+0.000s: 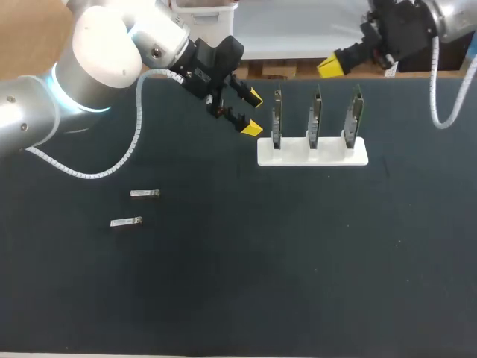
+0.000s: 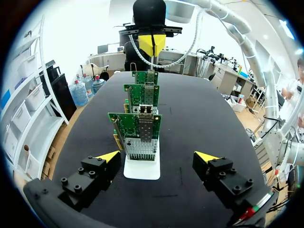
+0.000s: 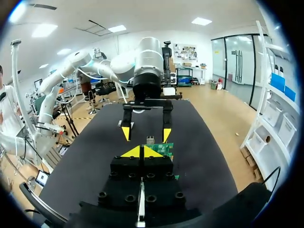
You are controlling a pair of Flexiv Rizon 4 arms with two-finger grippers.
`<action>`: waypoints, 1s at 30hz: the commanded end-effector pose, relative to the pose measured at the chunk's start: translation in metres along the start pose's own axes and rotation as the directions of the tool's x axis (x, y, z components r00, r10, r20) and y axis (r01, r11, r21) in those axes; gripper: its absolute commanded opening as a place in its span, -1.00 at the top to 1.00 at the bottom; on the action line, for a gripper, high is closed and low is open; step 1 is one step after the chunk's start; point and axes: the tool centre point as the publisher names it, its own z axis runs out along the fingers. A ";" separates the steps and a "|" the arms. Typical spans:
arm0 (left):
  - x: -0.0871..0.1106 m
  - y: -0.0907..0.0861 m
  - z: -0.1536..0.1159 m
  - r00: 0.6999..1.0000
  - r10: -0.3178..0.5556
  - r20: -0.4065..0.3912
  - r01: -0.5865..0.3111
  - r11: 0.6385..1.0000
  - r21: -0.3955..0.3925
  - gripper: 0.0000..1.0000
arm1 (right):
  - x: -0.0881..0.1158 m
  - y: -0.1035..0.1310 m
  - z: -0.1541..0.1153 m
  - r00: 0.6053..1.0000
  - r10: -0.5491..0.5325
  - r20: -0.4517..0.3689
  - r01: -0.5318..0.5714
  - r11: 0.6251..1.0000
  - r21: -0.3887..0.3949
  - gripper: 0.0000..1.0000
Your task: Pick up the optical module with the left hand, and insert it into the network port with the right hand.
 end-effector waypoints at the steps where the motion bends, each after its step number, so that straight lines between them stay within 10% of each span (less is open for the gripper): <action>1: -0.001 0.002 0.000 1.000 -0.001 -0.004 0.001 1.000 0.004 -1.00 | 0.007 0.006 -0.009 1.000 -0.007 -0.008 0.007 1.000 -0.009 1.00; 30: -0.001 0.002 0.000 1.000 -0.001 -0.004 0.001 1.000 0.004 -1.00 | 0.038 0.008 -0.005 0.994 -0.001 -0.107 -0.001 1.000 -0.016 1.00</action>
